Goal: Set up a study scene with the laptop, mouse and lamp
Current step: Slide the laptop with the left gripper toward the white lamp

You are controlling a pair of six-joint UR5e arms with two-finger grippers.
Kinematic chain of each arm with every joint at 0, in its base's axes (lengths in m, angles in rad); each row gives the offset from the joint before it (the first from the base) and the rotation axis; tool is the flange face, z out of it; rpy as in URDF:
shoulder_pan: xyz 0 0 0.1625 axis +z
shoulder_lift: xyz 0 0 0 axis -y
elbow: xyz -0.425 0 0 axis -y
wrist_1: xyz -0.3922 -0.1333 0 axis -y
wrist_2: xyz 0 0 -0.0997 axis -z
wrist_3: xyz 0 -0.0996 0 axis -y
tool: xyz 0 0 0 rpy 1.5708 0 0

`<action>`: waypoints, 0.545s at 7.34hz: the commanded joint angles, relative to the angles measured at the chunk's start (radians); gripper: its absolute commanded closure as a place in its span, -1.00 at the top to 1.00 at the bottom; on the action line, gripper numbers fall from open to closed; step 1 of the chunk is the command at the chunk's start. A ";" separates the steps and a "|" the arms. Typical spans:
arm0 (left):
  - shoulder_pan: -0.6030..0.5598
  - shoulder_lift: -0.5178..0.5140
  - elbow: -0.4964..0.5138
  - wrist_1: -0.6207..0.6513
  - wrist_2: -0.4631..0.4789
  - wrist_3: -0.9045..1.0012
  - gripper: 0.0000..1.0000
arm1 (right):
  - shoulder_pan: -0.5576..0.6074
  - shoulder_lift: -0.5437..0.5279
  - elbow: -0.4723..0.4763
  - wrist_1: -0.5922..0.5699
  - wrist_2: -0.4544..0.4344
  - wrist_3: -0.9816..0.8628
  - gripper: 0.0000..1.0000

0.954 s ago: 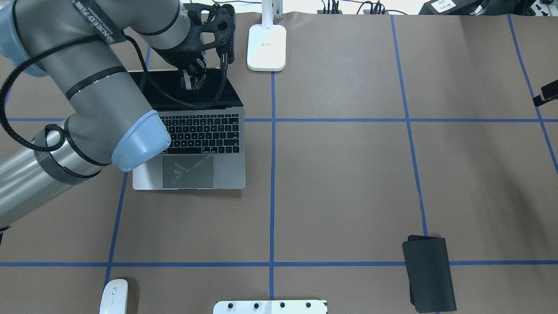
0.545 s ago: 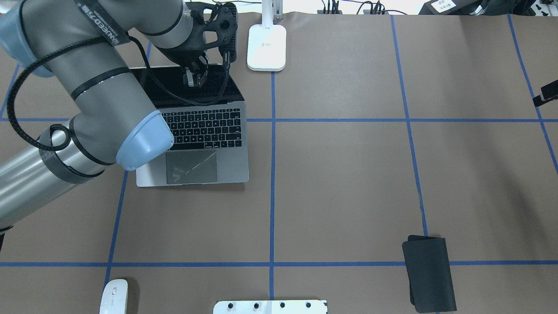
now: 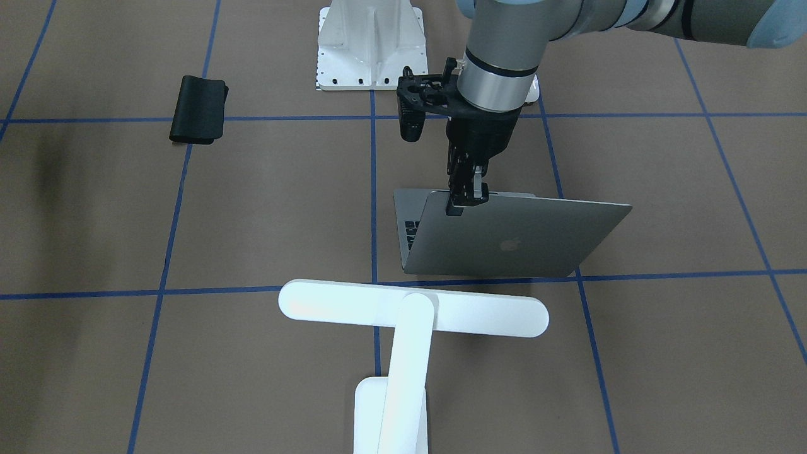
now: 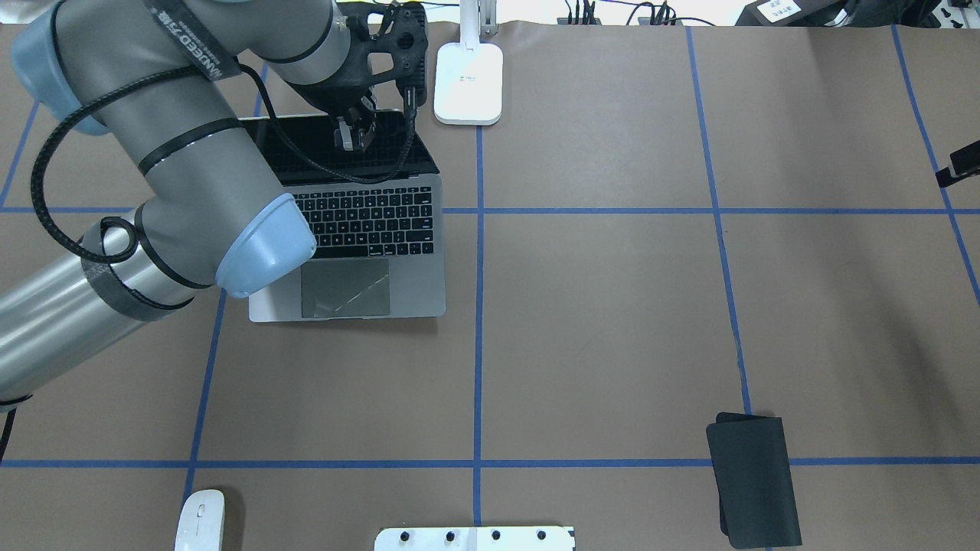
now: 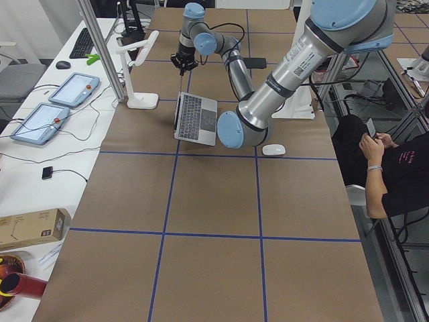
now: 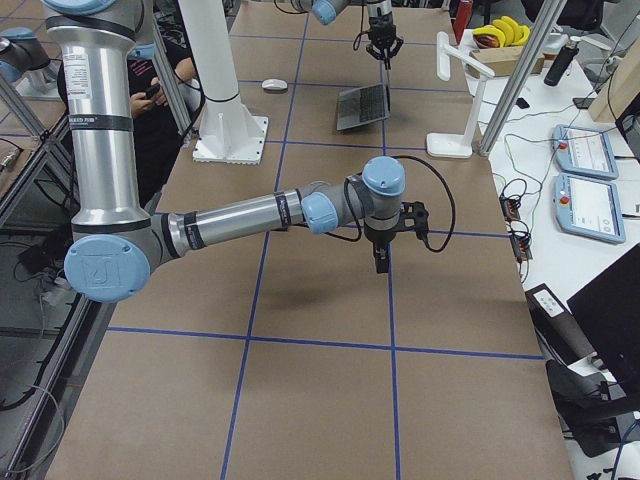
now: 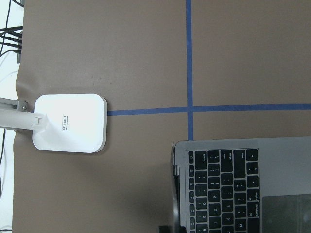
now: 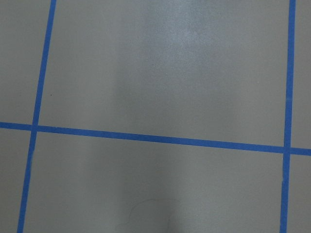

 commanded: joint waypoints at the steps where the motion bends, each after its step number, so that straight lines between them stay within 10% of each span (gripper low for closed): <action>1: 0.003 0.002 0.002 -0.001 0.026 -0.002 -1.00 | 0.000 0.000 -0.001 0.000 0.000 -0.001 1.00; 4: 0.067 0.000 0.010 -0.011 0.089 -0.057 -1.00 | 0.000 0.000 -0.003 0.000 0.000 -0.002 1.00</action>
